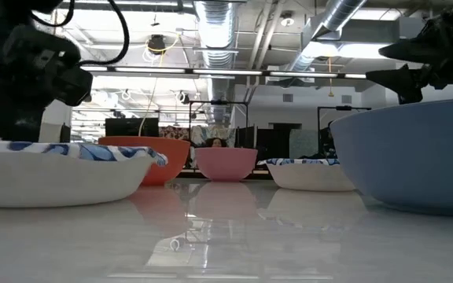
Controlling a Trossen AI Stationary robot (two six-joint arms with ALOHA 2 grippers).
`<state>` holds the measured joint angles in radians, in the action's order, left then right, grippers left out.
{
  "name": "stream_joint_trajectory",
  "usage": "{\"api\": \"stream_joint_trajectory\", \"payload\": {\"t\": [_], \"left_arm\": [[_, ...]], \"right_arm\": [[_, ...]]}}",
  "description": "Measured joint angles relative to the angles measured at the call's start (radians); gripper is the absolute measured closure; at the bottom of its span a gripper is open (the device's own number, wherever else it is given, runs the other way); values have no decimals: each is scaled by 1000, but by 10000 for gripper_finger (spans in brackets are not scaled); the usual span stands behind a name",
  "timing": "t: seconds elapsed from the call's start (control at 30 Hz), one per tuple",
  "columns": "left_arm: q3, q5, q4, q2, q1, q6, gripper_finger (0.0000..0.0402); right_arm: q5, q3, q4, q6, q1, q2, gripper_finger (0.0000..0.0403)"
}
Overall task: Nest bowls inside each other
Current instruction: Stack the middle white patterned bowl on top of the top white patterned bowl
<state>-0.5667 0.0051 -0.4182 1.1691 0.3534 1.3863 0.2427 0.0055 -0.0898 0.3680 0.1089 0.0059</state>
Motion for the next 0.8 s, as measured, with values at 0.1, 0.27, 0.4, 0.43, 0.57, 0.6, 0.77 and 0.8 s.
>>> {"api": "stream_joint_trajectory", "payload": {"t": [0.1, 0.27, 0.4, 0.43, 0.57, 0.6, 0.77, 0.8], "left_arm": [[0, -7, 48, -27, 0, 53, 401], [0, -75, 98, -100, 0, 142, 401], [0, -182, 134, -169, 0, 188, 401], [0, -212, 148, -185, 0, 190, 401], [-29, -353, 150, -221, 0, 216, 401], [-45, -386, 150, -222, 0, 212, 401], [-146, -512, 151, -196, -17, 147, 401], [-167, -518, 151, -185, -27, 128, 401]], "right_arm": [[2, 0, 7, 69, 0, 0, 148], [1, 0, 21, 77, 0, 0, 148], [1, 0, 23, 77, 0, 0, 148], [2, 0, 23, 77, 0, 0, 148], [9, 0, 23, 82, 0, 0, 148], [15, 0, 23, 92, 0, 0, 148], [86, 0, 11, 167, 0, 0, 148], [104, 0, -7, 190, 0, 0, 148]]}}
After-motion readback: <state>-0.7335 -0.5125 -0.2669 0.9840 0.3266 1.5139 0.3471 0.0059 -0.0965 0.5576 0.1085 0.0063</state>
